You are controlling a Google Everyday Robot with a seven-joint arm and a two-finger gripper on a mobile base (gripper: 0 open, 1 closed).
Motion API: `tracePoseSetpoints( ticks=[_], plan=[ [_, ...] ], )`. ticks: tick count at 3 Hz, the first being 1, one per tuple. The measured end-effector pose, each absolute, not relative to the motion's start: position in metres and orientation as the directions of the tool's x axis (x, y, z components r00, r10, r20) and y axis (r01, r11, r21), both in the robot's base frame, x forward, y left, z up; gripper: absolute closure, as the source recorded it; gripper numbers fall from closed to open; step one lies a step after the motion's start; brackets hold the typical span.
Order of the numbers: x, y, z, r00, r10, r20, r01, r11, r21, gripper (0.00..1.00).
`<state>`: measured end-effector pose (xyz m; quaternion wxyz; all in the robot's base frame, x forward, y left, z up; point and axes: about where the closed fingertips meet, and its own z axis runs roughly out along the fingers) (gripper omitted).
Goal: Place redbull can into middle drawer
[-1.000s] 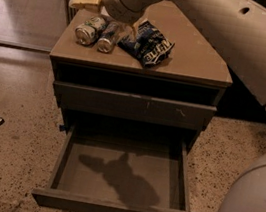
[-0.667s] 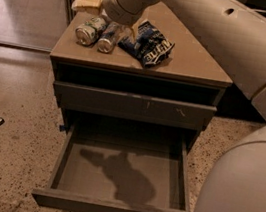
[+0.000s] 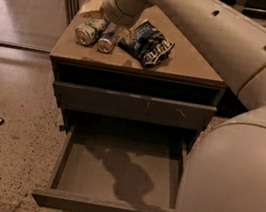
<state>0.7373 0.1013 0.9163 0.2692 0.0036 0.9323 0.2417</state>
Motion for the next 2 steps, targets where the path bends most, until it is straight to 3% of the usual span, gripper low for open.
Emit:
tracePoseSetpoints(
  ticks=[1,2],
  plan=[
    [0.7464,0.1022,0.9114,-0.854,0.139,-0.502,-0.119,0.886,0.448,0.41],
    [0.7516,0.1084,0.9061,-0.857,0.133,-0.497,-0.124,0.885,0.449,0.55]
  ],
)
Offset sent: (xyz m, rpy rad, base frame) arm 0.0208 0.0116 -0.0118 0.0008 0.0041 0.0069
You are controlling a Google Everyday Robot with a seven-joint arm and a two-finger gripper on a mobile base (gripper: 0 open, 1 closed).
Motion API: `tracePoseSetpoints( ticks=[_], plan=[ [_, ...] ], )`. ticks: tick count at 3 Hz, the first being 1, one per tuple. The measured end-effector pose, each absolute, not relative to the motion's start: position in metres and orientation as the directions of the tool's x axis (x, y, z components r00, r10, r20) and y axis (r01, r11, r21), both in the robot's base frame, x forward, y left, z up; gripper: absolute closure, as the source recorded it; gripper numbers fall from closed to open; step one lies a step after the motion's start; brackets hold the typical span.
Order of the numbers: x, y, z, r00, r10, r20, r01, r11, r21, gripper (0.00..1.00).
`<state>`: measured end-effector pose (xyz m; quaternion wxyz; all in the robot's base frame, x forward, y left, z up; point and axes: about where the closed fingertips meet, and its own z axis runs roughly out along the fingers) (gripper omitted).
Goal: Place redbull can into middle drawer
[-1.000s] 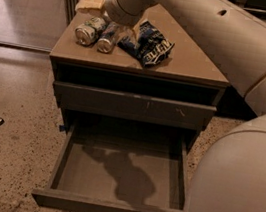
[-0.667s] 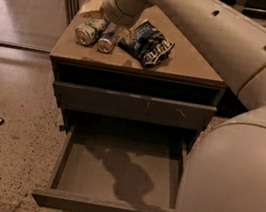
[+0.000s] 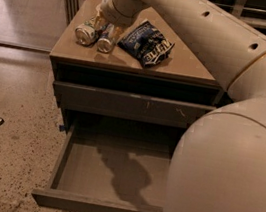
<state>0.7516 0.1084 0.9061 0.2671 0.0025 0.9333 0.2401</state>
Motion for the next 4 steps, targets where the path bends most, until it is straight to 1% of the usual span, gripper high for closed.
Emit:
tracePoseSetpoints(
  ticks=[1,2,4],
  plan=[
    [0.759,0.111,0.898,-0.863,0.131,-0.487,-0.114,0.89,0.442,0.55],
    [0.771,0.102,0.884,-0.873,0.149,-0.464,-0.076,0.899,0.43,0.26],
    [0.775,0.107,0.881,-0.877,0.147,-0.458,-0.08,0.893,0.442,0.43]
  ],
)
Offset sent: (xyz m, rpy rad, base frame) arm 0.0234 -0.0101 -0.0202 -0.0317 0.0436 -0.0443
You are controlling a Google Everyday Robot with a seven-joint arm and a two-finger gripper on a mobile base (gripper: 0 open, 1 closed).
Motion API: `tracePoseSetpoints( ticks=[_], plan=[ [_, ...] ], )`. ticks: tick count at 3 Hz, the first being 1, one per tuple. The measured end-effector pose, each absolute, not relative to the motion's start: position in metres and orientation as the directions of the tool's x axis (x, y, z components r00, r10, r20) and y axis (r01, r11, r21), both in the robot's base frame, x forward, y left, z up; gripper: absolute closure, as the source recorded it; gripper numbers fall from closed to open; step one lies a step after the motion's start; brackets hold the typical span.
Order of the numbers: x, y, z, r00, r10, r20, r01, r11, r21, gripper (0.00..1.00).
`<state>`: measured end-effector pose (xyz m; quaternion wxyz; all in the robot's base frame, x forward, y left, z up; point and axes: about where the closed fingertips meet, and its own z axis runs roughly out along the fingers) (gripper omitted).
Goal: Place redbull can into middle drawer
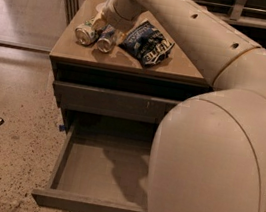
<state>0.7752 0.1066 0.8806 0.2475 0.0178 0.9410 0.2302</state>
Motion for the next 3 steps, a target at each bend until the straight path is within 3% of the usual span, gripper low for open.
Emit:
tracePoseSetpoints(
  ticks=[1,3],
  plan=[
    [0.779,0.111,0.877,-0.882,0.144,-0.449,-0.083,0.89,0.449,0.36],
    [0.783,0.121,0.864,-0.898,0.132,-0.42,-0.084,0.885,0.458,0.44]
  ],
)
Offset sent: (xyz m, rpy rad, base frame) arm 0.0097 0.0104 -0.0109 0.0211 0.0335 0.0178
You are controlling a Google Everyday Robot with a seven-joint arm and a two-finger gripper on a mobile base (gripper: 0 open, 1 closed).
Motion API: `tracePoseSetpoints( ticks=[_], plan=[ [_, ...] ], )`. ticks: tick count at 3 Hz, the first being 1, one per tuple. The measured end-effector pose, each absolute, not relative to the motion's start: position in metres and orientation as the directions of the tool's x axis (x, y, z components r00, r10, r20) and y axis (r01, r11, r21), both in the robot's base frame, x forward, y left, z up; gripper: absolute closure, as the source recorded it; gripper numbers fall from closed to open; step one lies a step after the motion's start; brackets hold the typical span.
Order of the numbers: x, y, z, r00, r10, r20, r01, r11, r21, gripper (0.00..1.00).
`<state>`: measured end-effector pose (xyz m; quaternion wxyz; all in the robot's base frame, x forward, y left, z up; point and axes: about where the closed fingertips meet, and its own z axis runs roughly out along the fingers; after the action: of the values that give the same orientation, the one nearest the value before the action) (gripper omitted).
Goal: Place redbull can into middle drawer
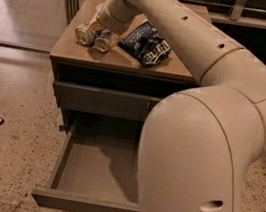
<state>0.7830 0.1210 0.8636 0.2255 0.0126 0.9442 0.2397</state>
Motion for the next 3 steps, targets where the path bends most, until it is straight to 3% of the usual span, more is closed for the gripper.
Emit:
tracePoseSetpoints(
  ticks=[2,3],
  plan=[
    [0.784,0.128,0.85,-0.915,0.122,-0.385,-0.075,0.887,0.457,0.46],
    [0.784,0.129,0.845,-0.921,0.12,-0.37,-0.064,0.892,0.447,0.59]
  ],
)
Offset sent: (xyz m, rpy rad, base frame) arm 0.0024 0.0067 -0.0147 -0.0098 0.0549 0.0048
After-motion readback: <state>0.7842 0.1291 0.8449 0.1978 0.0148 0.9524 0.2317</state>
